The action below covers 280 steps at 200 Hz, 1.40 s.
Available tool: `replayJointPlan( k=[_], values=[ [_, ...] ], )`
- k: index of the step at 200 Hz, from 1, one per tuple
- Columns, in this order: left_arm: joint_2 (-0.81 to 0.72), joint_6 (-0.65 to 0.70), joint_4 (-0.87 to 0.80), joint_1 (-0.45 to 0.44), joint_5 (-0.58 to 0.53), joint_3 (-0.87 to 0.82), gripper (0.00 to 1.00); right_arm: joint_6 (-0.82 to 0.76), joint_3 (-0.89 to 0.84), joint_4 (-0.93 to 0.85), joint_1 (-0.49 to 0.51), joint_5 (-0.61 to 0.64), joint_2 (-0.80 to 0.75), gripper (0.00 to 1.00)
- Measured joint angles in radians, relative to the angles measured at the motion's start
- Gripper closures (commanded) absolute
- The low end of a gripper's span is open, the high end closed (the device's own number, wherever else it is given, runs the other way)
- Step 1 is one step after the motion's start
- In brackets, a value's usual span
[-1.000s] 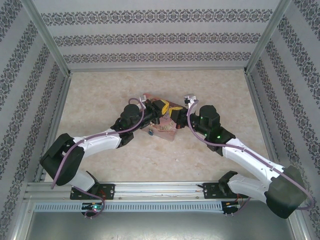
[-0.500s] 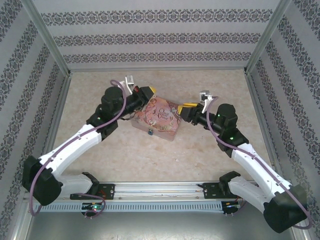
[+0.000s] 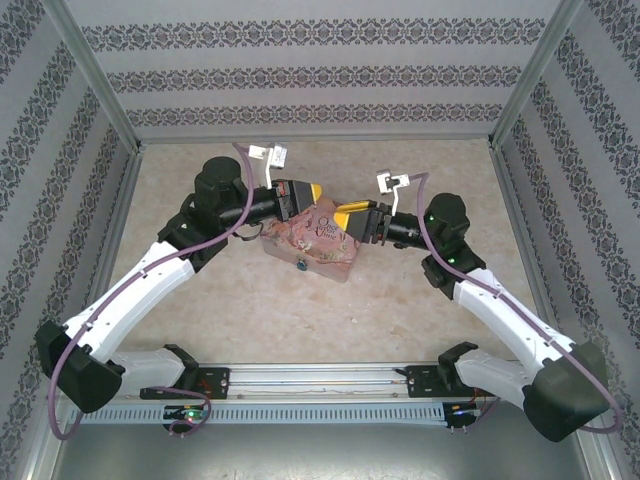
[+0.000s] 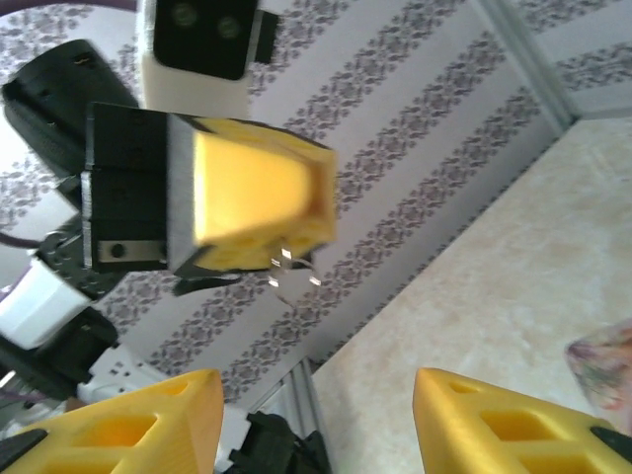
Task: Unlock the padlock with the key
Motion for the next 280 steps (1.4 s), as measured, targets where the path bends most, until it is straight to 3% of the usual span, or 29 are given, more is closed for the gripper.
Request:
replayJointPlan(
  k=[151,214,245,280],
  values=[
    [0.036,0.004,0.016,0.004,0.082,0.0,1.0,0.087,0.047,0.185,0.064,-0.026,0.136,0.64],
    [0.036,0.003,0.037,0.004,0.086,0.0,1.0,0.109,0.049,0.188,0.074,-0.026,0.159,0.82],
    [0.036,0.003,0.038,0.004,0.085,-0.002,1.0,0.107,0.049,0.194,0.074,-0.026,0.161,0.97],
    [0.035,0.007,0.039,0.009,0.085,-0.004,0.77,0.108,0.049,0.193,0.074,-0.018,0.161,1.0]
  ],
)
